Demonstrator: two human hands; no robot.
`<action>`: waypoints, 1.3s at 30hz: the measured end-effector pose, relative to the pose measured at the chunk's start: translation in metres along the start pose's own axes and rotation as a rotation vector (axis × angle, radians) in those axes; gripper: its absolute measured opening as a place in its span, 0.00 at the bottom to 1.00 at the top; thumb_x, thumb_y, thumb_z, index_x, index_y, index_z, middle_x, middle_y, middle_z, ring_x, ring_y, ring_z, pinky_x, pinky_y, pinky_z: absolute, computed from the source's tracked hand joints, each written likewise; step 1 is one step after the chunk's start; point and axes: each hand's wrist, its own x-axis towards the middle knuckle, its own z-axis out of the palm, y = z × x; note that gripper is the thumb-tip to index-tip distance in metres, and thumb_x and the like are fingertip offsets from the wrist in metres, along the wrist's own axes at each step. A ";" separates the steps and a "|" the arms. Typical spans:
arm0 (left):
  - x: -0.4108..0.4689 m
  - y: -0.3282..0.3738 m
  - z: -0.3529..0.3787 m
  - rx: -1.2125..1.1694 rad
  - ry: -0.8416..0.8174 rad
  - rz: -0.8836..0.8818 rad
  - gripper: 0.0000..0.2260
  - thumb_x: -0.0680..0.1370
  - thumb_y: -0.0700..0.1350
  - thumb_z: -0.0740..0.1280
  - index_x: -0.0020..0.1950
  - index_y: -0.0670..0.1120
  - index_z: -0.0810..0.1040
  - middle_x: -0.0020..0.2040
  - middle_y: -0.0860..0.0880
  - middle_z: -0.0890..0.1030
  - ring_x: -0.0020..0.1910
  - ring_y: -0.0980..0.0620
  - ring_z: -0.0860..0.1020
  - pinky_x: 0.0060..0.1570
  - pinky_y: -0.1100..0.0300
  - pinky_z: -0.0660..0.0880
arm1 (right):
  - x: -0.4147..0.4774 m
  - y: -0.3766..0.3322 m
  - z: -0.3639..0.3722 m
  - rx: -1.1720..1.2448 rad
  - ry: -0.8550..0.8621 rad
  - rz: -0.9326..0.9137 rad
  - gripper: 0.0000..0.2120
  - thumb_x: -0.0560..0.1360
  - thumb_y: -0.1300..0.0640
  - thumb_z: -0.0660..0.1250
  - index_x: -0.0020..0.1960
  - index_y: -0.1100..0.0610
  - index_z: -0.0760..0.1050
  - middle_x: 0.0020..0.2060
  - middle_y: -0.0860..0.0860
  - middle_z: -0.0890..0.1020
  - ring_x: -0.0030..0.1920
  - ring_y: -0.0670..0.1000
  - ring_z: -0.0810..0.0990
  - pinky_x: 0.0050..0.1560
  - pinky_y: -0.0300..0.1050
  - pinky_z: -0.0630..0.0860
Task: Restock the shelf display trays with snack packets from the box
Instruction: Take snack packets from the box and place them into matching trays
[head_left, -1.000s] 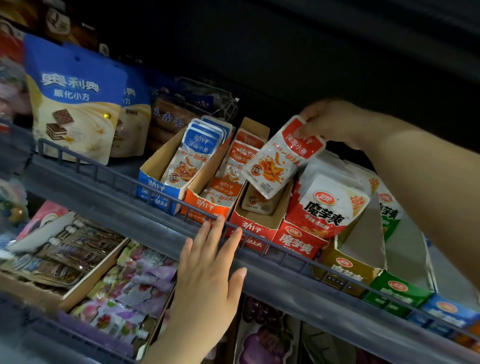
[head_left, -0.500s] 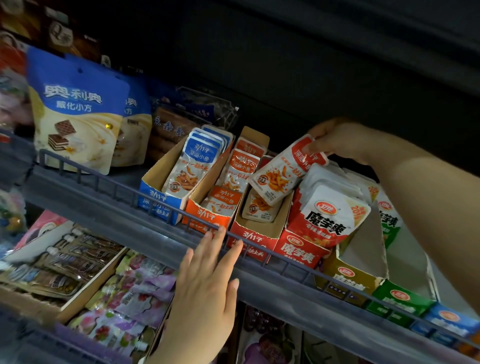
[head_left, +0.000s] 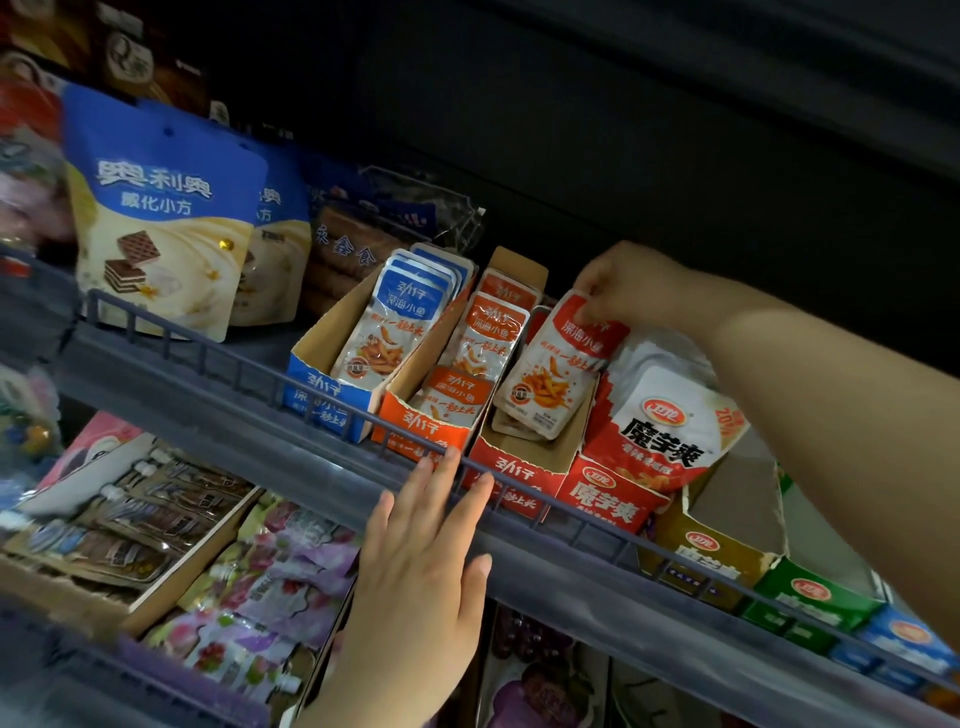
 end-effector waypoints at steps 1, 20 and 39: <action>0.000 0.000 0.000 0.017 0.003 0.003 0.25 0.72 0.52 0.53 0.68 0.50 0.63 0.69 0.50 0.62 0.70 0.50 0.57 0.66 0.54 0.50 | 0.003 0.000 0.003 -0.019 0.001 -0.002 0.07 0.74 0.62 0.66 0.51 0.54 0.75 0.44 0.48 0.76 0.45 0.46 0.75 0.47 0.41 0.71; 0.000 0.000 -0.001 -0.004 0.005 0.002 0.26 0.71 0.55 0.54 0.68 0.50 0.63 0.69 0.49 0.63 0.67 0.49 0.61 0.63 0.53 0.53 | 0.012 0.002 0.015 -0.189 -0.030 -0.025 0.15 0.72 0.60 0.68 0.59 0.56 0.73 0.57 0.54 0.77 0.52 0.50 0.76 0.50 0.43 0.73; -0.042 0.027 -0.015 -0.160 -0.068 0.169 0.17 0.72 0.50 0.55 0.47 0.49 0.82 0.47 0.53 0.82 0.56 0.54 0.69 0.59 0.53 0.59 | -0.147 0.010 -0.013 0.097 0.108 -0.193 0.05 0.75 0.61 0.64 0.48 0.56 0.77 0.33 0.41 0.75 0.34 0.38 0.75 0.41 0.31 0.74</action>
